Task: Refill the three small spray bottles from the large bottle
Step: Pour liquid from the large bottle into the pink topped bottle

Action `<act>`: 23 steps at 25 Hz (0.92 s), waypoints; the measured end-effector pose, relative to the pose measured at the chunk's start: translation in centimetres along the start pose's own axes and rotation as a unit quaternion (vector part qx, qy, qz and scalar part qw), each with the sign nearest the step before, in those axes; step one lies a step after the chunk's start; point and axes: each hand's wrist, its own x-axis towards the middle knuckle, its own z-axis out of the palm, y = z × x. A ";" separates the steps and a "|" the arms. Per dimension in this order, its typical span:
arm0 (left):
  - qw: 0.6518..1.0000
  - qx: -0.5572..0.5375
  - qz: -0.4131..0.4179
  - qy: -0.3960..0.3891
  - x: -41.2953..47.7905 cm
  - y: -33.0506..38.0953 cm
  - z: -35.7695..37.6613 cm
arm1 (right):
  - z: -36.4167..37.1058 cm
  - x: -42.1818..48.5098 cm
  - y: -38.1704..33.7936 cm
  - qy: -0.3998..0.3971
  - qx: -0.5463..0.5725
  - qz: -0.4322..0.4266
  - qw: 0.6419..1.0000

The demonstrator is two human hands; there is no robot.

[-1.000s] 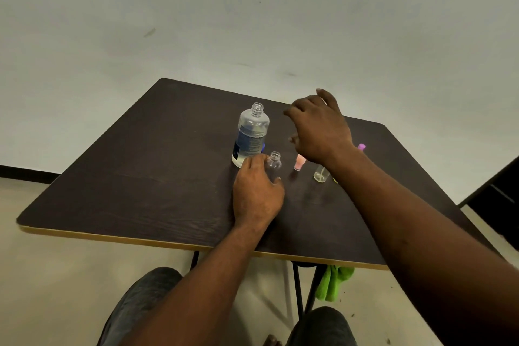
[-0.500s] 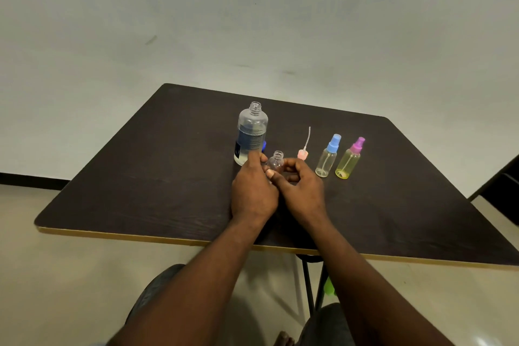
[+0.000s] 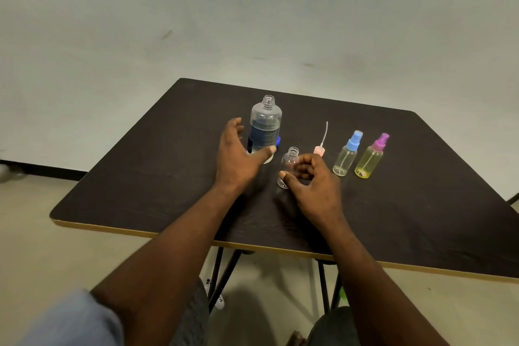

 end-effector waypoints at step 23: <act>0.946 0.258 0.196 0.030 -0.8 -0.5 -2.3 | -0.1 0.0 0.0 0.039 -0.041 -0.005 0.998</act>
